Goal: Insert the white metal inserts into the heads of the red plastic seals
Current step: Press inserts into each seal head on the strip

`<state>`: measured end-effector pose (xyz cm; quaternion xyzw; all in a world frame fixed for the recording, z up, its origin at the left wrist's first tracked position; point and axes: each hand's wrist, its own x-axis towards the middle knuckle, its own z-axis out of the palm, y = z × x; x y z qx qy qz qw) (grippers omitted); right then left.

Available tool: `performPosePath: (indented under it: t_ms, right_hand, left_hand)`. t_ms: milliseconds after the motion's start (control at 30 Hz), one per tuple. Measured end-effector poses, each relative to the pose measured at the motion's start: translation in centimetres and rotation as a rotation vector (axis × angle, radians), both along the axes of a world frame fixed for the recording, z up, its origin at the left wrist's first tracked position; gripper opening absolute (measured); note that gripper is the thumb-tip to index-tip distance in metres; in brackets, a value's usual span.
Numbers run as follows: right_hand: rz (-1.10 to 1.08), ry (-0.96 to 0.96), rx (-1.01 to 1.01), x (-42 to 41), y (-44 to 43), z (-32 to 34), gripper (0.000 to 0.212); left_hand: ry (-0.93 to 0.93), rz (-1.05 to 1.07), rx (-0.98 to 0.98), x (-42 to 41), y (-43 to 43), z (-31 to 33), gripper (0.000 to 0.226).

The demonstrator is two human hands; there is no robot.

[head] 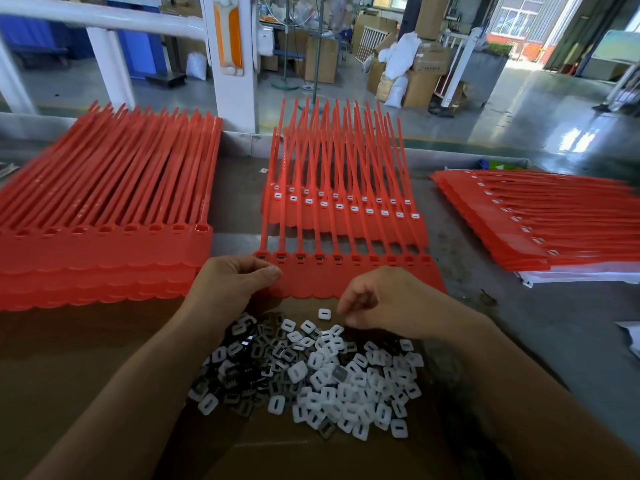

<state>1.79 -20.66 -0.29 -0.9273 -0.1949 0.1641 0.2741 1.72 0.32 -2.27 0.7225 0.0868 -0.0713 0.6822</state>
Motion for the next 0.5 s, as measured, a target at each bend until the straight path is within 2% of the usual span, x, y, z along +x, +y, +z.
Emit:
performPosePath:
  t_ms: [167, 400, 500]
  right_hand:
    - [0.001, 0.014, -0.032, -0.4, -0.2, -0.3, 0.016]
    - [0.017, -0.049, -0.099, -0.5, 0.7, -0.5, 0.008]
    - [0.018, -0.049, -0.109, -0.4, 0.6, -0.3, 0.015]
  left_hand:
    - [-0.007, 0.015, -0.003, 0.0, -0.1, 0.0, 0.01]
    - [-0.002, 0.019, -0.002, 0.0, -0.1, 0.0, 0.01]
    - [0.0, 0.022, -0.001, 0.0, -0.1, 0.0, 0.01]
